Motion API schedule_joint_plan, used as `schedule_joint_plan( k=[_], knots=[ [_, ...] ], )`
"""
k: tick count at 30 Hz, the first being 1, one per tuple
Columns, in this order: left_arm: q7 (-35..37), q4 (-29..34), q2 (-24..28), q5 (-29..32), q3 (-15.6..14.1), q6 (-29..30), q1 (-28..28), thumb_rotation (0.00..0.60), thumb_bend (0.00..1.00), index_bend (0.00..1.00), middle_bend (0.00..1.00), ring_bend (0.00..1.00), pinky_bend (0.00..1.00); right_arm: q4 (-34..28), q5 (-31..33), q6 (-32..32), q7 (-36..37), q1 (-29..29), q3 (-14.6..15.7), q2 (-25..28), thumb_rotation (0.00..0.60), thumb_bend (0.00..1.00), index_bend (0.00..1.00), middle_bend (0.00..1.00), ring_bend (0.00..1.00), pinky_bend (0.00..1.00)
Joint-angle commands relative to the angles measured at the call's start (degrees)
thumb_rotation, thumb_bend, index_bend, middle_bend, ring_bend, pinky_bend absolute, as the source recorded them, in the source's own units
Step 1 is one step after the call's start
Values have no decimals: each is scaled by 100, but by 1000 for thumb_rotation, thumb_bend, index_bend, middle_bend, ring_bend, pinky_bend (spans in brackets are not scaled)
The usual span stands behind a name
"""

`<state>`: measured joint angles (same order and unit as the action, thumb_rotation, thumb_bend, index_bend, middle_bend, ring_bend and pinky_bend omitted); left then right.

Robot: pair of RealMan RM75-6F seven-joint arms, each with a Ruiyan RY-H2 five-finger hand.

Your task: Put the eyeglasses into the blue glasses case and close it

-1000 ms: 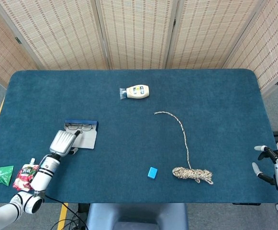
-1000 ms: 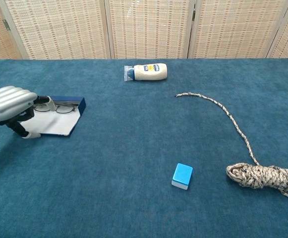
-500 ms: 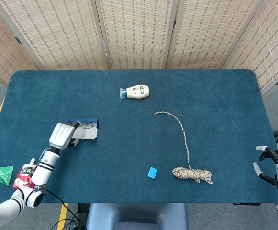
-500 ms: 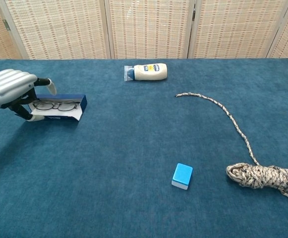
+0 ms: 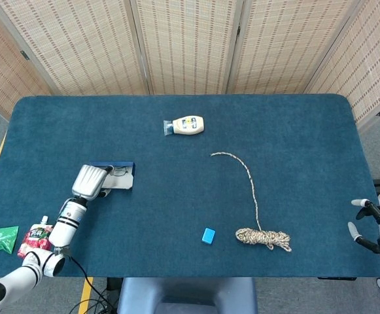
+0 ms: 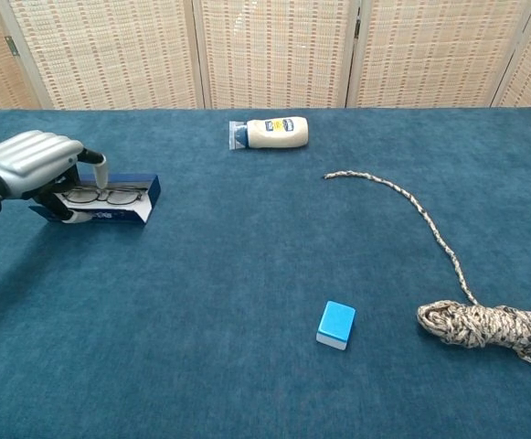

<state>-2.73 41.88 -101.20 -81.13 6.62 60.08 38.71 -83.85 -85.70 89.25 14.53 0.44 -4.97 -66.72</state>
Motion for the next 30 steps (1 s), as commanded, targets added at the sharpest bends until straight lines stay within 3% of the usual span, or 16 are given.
schedule_joint_plan(
  k=[1, 18, 24, 30],
  knots=[
    [65, -80, -61, -27, -22, 18, 3, 600, 267, 510, 1000, 1000, 1000, 3, 0, 0, -2, 1, -2, 2, 600, 336, 329, 539, 471, 314],
    [257, 66, 64, -179, -179, 161, -124, 600, 494, 669, 1000, 1000, 1000, 16, -9, -30, -12, 21, -2, -38, 600, 336, 333, 544, 474, 314],
    [175, 677, 461, -299, -336, 347, -316, 600, 497, 675, 1000, 1000, 1000, -15, -24, -21, -41, 29, -7, -29, 600, 336, 333, 544, 474, 319],
    [-121, 1680, 1153, -458, -619, 468, -563, 600, 497, 669, 1000, 1000, 1000, -93, -134, -45, -117, 106, -3, -58, 600, 335, 333, 545, 474, 325]
  ],
)
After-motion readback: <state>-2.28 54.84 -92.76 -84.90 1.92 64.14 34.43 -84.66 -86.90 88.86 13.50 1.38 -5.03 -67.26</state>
